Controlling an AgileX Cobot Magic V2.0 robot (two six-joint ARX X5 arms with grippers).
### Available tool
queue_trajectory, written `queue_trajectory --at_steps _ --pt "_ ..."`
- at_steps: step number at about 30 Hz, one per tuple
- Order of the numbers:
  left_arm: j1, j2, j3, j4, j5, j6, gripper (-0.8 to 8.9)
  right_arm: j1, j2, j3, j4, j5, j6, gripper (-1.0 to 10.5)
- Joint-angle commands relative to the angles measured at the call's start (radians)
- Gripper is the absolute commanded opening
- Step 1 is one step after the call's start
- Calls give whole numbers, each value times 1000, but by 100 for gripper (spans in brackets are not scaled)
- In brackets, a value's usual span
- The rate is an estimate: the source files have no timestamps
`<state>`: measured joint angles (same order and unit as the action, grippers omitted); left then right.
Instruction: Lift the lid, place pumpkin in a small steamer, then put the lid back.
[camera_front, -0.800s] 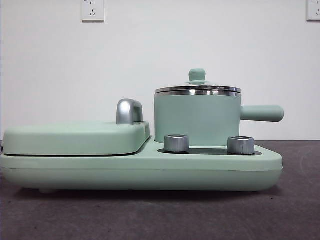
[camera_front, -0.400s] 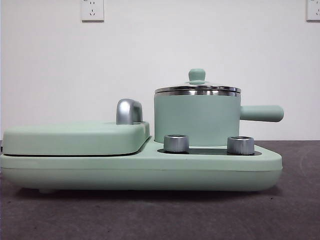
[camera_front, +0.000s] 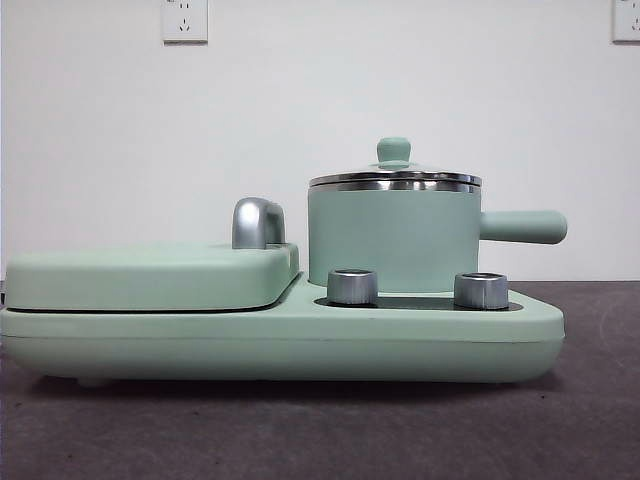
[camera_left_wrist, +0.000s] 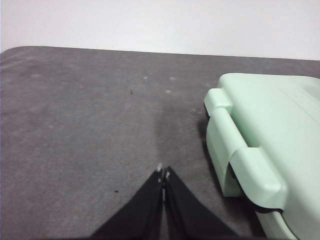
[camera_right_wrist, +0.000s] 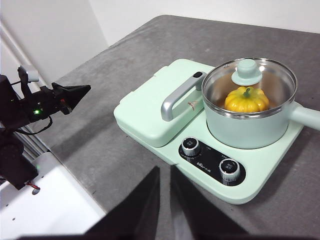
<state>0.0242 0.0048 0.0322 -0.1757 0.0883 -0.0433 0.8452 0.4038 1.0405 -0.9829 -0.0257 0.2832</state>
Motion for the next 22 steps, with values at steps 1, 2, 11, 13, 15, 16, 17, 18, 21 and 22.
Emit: queue_trajectory --at_steps 1,2,11,13,15,16,17,18,21,22 --pt "2 -2 -19 -8 -3 13 6 9 6 8 11 0 -7 30" --pt "2 -2 -19 -8 -3 13 6 9 6 8 11 0 -7 30" --pt "2 -2 -19 -8 -3 13 6 9 6 8 11 0 -7 30" --pt "2 -2 -19 -8 -3 13 6 9 6 8 11 0 -7 30" --pt "2 -2 -19 -8 -3 13 6 9 6 8 11 0 -7 30" --pt "2 -2 -19 -8 -3 13 6 9 6 8 11 0 -7 30" --pt "2 -2 -19 -8 -3 13 6 9 6 8 11 0 -7 30" --pt "2 -2 -19 -8 -3 13 6 9 6 8 11 0 -7 30" --pt "2 -2 -19 -8 -3 13 6 9 5 5 17 0 -6 30" --pt "2 -2 -19 -8 -3 13 6 2 3 -7 31 7 -7 30"
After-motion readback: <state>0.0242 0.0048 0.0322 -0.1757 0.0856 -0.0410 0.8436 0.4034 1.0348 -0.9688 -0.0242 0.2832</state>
